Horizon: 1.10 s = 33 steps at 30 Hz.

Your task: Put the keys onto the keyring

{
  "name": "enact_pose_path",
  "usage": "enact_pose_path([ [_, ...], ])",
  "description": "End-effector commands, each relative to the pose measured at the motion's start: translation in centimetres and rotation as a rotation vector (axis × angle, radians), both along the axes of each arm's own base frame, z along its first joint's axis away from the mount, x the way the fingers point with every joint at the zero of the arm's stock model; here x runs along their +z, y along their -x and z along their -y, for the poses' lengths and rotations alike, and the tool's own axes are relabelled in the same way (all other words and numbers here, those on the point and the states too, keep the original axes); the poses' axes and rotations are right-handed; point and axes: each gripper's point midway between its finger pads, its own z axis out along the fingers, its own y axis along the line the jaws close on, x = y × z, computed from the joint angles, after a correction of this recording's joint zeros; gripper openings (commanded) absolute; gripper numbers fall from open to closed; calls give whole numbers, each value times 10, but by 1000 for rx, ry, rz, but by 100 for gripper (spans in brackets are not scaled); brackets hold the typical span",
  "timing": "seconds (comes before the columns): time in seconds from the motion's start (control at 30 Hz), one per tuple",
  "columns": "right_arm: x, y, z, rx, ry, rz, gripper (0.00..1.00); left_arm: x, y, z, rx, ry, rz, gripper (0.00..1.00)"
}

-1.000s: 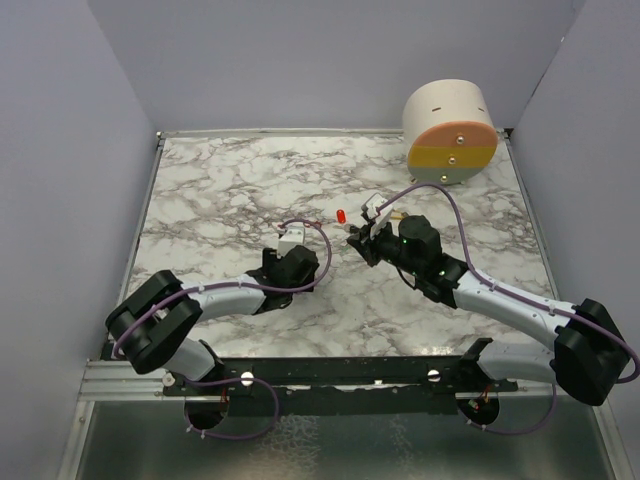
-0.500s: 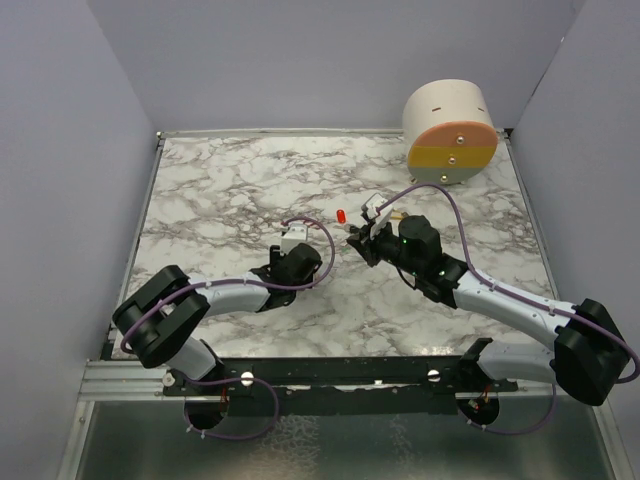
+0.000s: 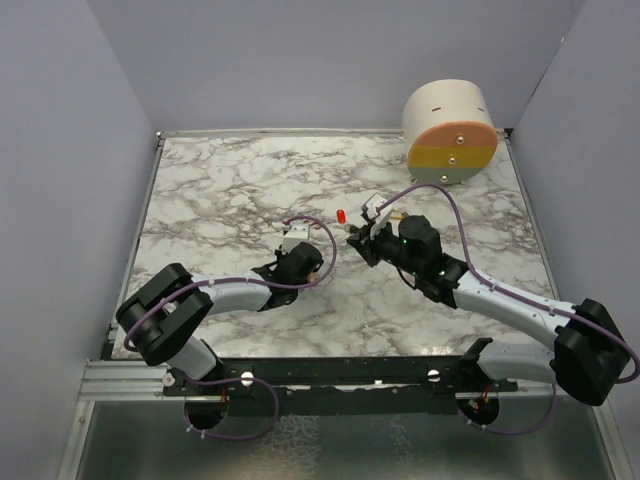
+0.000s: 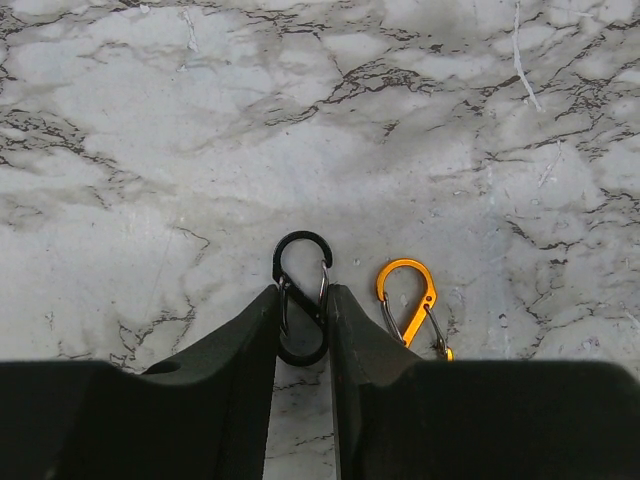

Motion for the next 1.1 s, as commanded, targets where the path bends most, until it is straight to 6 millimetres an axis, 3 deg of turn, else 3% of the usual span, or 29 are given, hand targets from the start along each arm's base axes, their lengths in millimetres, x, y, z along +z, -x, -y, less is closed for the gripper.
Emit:
enact_pose_path([
  [0.0,-1,3,-5,22,-9,0,1,-20,18,-8,-29,-47,-84,25],
  [0.2,-2,4,-4,20,-8,-1,1,-19,18,-8,-31,-45,-83,1],
  [0.63,-9,5,-7,41,3,-9,1,4,12,-8,-30,-25,-24,0],
  [1.07,-13,20,-22,185,-8,21,1,84,-7,32,-162,93,86,0],
])
